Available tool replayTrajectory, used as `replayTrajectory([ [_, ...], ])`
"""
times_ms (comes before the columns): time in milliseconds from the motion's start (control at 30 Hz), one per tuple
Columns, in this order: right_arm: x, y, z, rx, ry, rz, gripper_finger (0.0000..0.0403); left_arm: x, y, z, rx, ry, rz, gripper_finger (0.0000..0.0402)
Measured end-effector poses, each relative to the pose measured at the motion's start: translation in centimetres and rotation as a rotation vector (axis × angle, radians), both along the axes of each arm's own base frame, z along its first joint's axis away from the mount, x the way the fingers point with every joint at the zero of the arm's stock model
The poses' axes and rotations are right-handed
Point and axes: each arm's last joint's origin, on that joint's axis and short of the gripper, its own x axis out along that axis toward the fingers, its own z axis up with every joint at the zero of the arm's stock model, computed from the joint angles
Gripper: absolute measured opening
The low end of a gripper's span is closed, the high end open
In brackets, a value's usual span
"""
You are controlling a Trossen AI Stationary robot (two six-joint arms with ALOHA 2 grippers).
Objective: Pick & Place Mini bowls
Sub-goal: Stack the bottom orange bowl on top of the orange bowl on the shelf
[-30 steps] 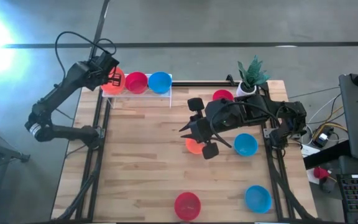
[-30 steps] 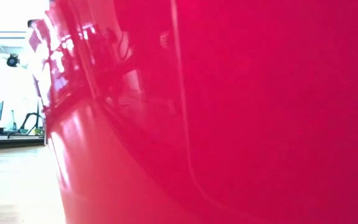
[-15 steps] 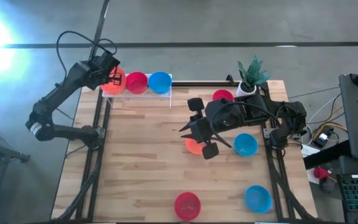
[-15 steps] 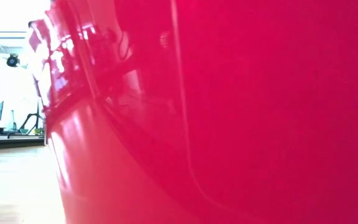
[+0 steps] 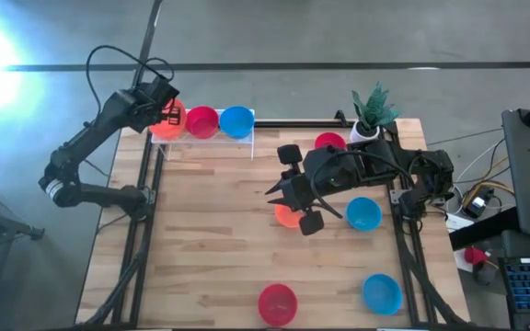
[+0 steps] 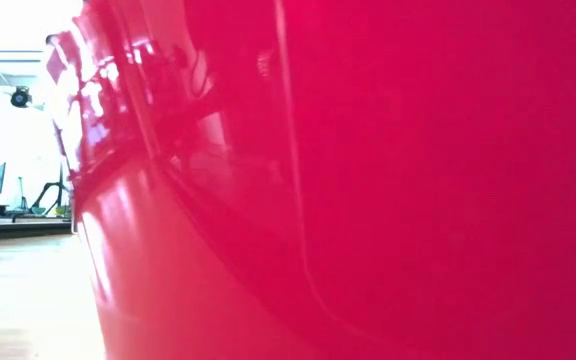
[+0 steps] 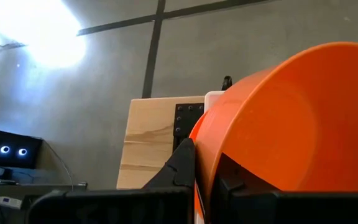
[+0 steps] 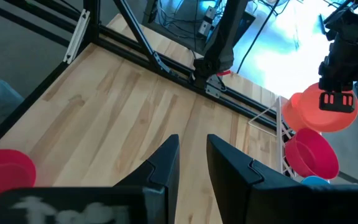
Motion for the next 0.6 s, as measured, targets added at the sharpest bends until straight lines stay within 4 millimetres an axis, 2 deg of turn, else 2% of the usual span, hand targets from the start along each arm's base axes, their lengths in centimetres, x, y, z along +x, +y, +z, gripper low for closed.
replayTrajectory([
  [600,0.00,0.01,0.00,0.004,0.000,-0.002,0.0079,0.01,-0.08,-0.05,-0.018,-0.008,-0.013,0.0014],
])
